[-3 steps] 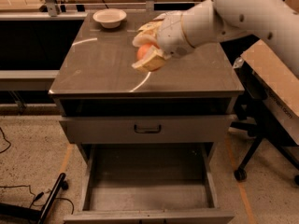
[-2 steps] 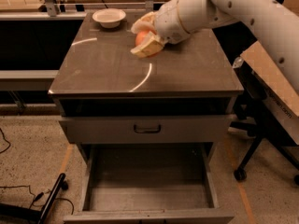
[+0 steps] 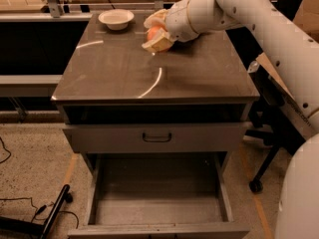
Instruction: Pick orange from middle drawer and place on counter
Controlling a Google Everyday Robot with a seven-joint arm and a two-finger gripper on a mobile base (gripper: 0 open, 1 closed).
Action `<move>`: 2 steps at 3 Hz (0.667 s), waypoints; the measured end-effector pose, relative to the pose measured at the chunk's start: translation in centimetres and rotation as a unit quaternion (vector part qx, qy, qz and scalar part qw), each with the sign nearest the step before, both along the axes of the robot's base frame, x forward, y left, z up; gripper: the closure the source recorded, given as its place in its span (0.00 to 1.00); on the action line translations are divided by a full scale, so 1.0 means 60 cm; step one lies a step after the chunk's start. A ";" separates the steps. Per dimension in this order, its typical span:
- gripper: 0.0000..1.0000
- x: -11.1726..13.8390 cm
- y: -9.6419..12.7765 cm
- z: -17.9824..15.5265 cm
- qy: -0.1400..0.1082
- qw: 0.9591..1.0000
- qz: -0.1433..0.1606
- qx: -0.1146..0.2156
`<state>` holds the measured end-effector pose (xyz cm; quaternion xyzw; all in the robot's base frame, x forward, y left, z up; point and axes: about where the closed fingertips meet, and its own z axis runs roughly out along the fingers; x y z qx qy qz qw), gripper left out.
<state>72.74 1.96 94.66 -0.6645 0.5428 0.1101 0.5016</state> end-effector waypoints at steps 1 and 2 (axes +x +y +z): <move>1.00 0.027 -0.003 -0.043 0.008 1.000 -0.011 0.004; 1.00 0.029 -0.009 -0.087 0.022 0.999 -0.026 0.005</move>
Offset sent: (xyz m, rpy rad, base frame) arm 0.0132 -0.0141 -0.0940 0.0025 0.0912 -0.0958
